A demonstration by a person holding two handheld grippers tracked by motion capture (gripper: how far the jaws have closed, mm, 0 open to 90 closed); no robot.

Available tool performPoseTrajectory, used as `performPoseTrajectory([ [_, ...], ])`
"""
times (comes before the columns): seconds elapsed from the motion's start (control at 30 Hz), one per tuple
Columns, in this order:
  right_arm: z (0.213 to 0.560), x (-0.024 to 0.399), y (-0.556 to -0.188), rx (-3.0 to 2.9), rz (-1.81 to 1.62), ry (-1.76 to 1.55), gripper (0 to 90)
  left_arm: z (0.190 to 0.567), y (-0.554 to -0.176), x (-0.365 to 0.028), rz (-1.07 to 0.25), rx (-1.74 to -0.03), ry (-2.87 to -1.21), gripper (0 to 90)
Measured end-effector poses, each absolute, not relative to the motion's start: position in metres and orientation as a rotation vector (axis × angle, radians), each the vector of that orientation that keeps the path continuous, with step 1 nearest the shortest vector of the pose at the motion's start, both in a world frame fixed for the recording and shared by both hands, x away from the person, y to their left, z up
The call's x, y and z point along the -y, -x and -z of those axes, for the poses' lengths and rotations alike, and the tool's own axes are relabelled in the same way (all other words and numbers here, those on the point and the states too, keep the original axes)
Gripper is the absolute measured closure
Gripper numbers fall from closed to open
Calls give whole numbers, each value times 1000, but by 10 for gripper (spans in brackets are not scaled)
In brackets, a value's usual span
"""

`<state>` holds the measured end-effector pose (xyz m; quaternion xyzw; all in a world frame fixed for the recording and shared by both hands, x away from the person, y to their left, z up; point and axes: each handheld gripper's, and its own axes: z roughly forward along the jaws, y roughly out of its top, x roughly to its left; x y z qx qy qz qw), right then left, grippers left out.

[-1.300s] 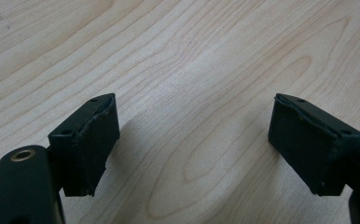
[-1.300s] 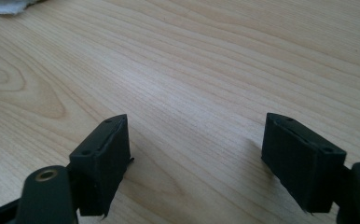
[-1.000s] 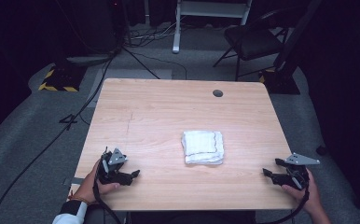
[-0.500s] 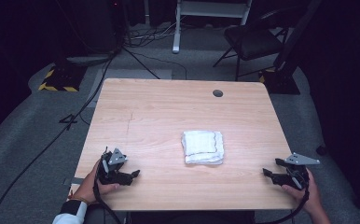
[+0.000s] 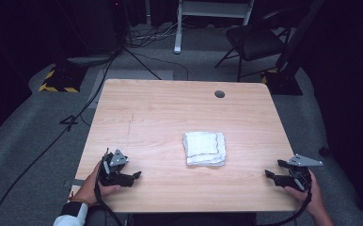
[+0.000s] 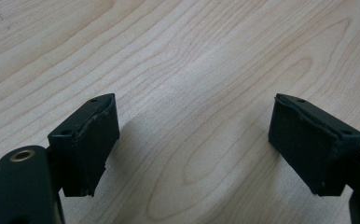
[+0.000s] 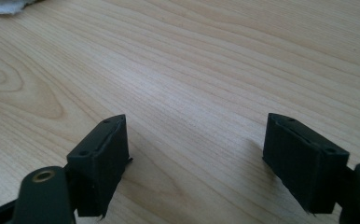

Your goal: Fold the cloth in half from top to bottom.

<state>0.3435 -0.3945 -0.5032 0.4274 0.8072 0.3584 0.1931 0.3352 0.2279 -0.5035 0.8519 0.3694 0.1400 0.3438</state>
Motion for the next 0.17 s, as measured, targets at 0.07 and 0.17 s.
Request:
performPoseTrajectory([
  [0.07,503,394,-343,-2265,-1006,-1200,227,503,-335,-228,-367,-958,-2214,165],
  [0.17,503,395,-343,-2265,-1005,-1199,227,503,-335,-228,-364,-961,-2214,164],
])
